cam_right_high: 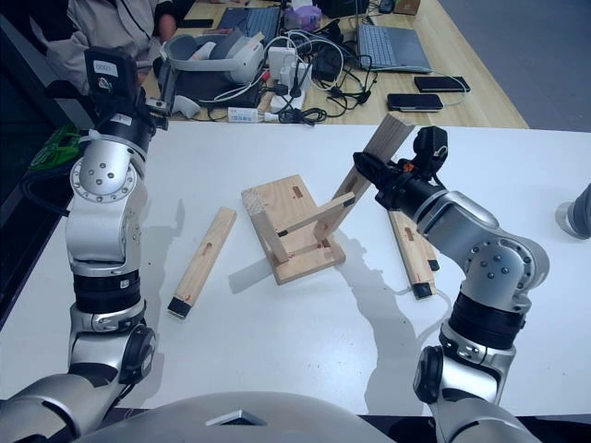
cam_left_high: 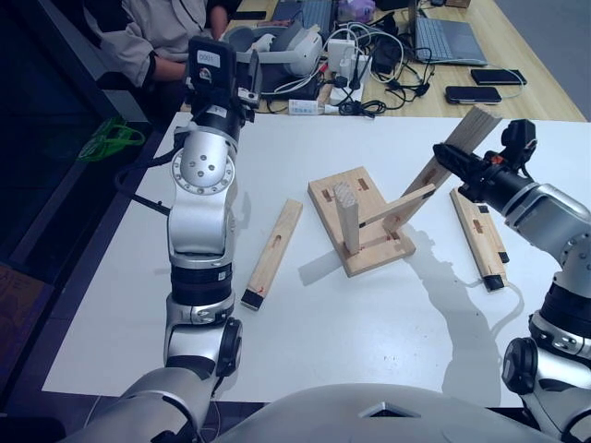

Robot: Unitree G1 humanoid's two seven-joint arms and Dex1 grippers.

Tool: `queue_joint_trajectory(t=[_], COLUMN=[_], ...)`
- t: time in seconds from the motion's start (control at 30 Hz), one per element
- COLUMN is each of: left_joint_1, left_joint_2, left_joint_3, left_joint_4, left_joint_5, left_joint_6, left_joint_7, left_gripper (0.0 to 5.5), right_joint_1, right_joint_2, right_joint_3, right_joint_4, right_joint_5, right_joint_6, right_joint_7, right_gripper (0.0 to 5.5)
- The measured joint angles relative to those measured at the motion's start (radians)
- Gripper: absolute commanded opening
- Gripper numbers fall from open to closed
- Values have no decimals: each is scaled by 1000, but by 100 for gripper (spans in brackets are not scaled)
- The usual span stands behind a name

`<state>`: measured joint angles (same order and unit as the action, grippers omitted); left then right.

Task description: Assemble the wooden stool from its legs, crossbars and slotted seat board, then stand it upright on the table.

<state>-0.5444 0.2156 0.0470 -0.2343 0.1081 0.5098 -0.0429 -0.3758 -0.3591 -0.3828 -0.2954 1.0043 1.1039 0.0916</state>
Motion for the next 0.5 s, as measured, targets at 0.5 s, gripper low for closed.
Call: queue_joint_trajectory(t=[0.5], left_joint_1=[0], left_joint_2=[1], left_joint_3=[-12], left_joint_4=[1], left_joint_5=[6], left_joint_6=[-8], left_joint_7=[1], left_gripper=[316], right_joint_1=[110], right_joint_2=[-52], right_joint_3=[10], right_joint_4=[-42], right_joint_5=[11], right_joint_6=[-9], right_joint_7=[85], right_gripper=[99])
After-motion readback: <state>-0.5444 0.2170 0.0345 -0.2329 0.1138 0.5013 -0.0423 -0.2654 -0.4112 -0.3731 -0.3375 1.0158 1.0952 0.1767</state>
